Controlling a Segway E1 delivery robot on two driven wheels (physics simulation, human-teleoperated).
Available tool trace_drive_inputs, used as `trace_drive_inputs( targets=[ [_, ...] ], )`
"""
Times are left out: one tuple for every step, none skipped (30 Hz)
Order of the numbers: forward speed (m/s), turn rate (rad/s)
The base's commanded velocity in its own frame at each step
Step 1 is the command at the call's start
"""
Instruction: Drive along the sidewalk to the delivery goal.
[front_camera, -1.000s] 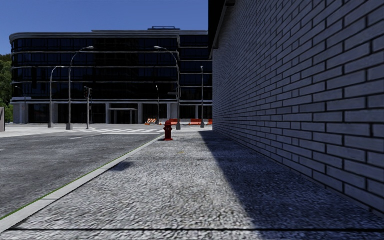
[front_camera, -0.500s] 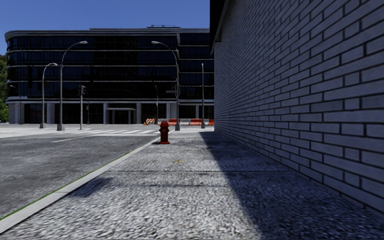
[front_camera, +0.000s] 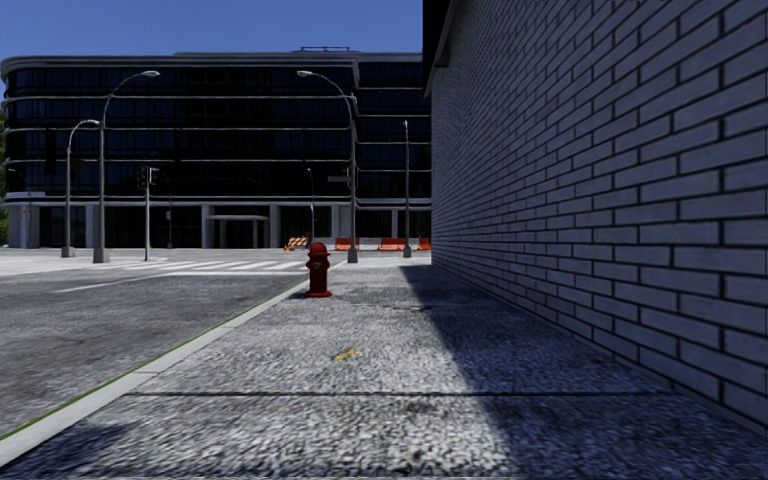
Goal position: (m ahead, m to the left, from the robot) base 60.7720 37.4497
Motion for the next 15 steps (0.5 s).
trace_drive_inputs(
  targets=[
    [2.00, 0.00],
    [2.00, 0.00],
    [2.00, 0.00],
    [2.00, 0.00],
    [2.00, 0.00],
    [2.00, 0.00],
    [2.00, 0.00],
    [2.00, 0.00],
    [2.00, 0.00],
    [2.00, 0.00],
    [2.00, 0.00],
    [2.00, 0.00],
    [2.00, 0.00],
    [2.00, 0.00],
    [2.00, 0.00]
  ],
)
